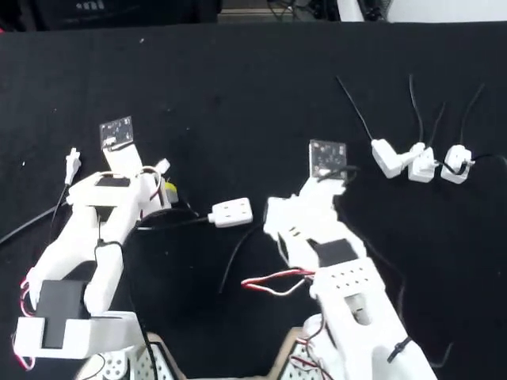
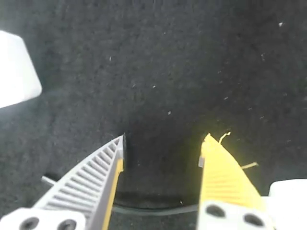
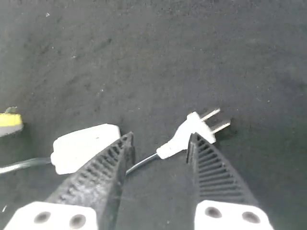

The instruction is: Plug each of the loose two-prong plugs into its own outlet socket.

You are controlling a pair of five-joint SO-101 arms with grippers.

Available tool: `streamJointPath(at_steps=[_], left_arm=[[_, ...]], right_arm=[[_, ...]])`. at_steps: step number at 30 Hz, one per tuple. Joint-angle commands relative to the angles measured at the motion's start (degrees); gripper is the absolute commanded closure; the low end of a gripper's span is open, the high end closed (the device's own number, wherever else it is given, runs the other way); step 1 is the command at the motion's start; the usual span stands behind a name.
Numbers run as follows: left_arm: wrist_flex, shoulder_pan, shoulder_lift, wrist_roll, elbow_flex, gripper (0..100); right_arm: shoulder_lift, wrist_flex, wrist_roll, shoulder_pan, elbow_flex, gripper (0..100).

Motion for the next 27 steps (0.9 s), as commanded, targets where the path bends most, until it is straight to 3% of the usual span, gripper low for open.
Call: streamJointPath(at_steps=[1, 6, 17, 27], left_arm=[[-1.1, -0.1, -2.1, 0.7, -0.1, 74], [-1.1, -0.1, -1.8, 0.7, -0.1, 74], [-1.1, -0.1, -1.8, 0.7, -0.1, 74], [-1.1, -0.1, -1.8, 0.7, 0.0, 74]], right_arm=[[0.1, 3.8, -0.7, 2.6, -5.0, 82.1], [5.9, 9.9, 1.1, -1.0, -10.1, 82.2], [32.2, 10.3, -7.8, 0.8, -24.7, 82.2], [42.9, 10.4, -7.8, 4.7, -31.8, 82.4]])
